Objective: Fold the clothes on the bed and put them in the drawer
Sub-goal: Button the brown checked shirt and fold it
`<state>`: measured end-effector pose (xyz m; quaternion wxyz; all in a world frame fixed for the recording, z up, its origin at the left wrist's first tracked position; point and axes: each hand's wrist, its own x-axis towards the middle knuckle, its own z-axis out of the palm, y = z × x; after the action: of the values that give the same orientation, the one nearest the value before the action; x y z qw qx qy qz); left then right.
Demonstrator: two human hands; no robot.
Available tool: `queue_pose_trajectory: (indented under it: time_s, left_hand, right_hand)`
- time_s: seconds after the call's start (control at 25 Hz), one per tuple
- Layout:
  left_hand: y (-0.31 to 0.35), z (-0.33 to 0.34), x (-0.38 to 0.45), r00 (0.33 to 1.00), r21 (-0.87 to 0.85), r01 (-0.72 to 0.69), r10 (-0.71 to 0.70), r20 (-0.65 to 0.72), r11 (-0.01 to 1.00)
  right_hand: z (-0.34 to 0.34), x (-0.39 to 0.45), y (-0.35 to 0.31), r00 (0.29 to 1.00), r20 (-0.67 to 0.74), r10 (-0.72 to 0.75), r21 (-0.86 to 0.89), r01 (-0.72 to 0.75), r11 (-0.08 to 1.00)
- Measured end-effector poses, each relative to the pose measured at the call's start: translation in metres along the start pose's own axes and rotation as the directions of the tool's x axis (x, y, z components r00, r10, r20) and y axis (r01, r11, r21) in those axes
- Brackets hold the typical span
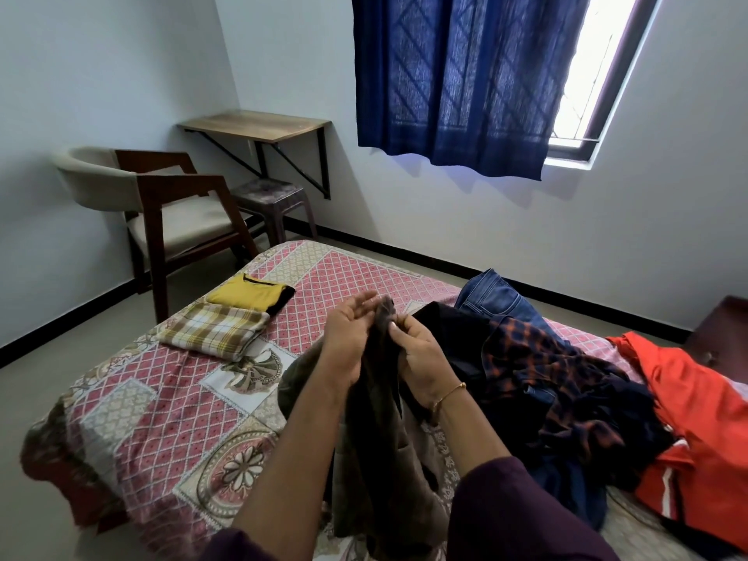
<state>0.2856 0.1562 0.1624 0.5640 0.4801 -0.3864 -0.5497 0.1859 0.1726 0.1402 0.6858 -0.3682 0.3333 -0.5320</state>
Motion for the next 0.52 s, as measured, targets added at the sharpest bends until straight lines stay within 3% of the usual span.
queue_pose_trajectory:
  time_s: [0.04,0.08,0.12,0.16,0.2,0.24,0.32,0.44,0.52]
  left_hand:
    - [-0.007,-0.001,-0.001,0.995,0.278,-0.084,0.096,-0.029,0.957]
    - [-0.015,-0.002,-0.001,0.977,0.526,-0.162,0.212,-0.034,0.835]
    - [-0.019,-0.003,-0.002,0.948,0.691,-0.203,0.315,-0.038,0.694]
    - [-0.022,-0.006,-0.003,0.922,0.757,-0.2,0.382,-0.07,0.622]
    - [-0.027,-0.012,-0.003,0.912,0.743,-0.177,0.392,-0.123,0.646]
    - [-0.032,-0.018,-0.002,0.923,0.642,-0.157,0.343,-0.174,0.751]
    - [-0.05,-0.029,-0.005,0.979,0.398,-0.071,0.141,-0.15,0.915]
    - [-0.077,-0.039,-0.012,0.999,0.513,0.049,-0.046,-0.018,0.857]
    - [-0.087,-0.04,-0.01,0.998,0.577,0.053,-0.067,0.003,0.815]
  right_hand:
    - [-0.001,-0.002,0.004,0.999,-0.015,0.04,0.052,-0.039,0.998]
    - [-0.002,-0.003,0.008,0.997,-0.03,0.071,0.086,-0.068,0.994]
    - [-0.002,-0.004,0.01,0.995,-0.046,0.093,0.119,-0.087,0.989]
    - [-0.001,-0.004,0.011,0.991,-0.07,0.112,0.157,-0.1,0.982]
    - [-0.002,-0.003,0.01,0.987,-0.097,0.129,0.21,-0.107,0.972]
    - [-0.004,-0.003,0.009,0.983,-0.122,0.134,0.262,-0.099,0.96]
    - [-0.015,0.0,0.008,0.979,-0.15,0.139,0.351,-0.079,0.933]
    - [-0.029,-0.001,0.01,0.969,-0.183,0.164,0.429,-0.072,0.9]
    - [-0.037,-0.003,0.012,0.964,-0.204,0.173,0.446,-0.065,0.893]
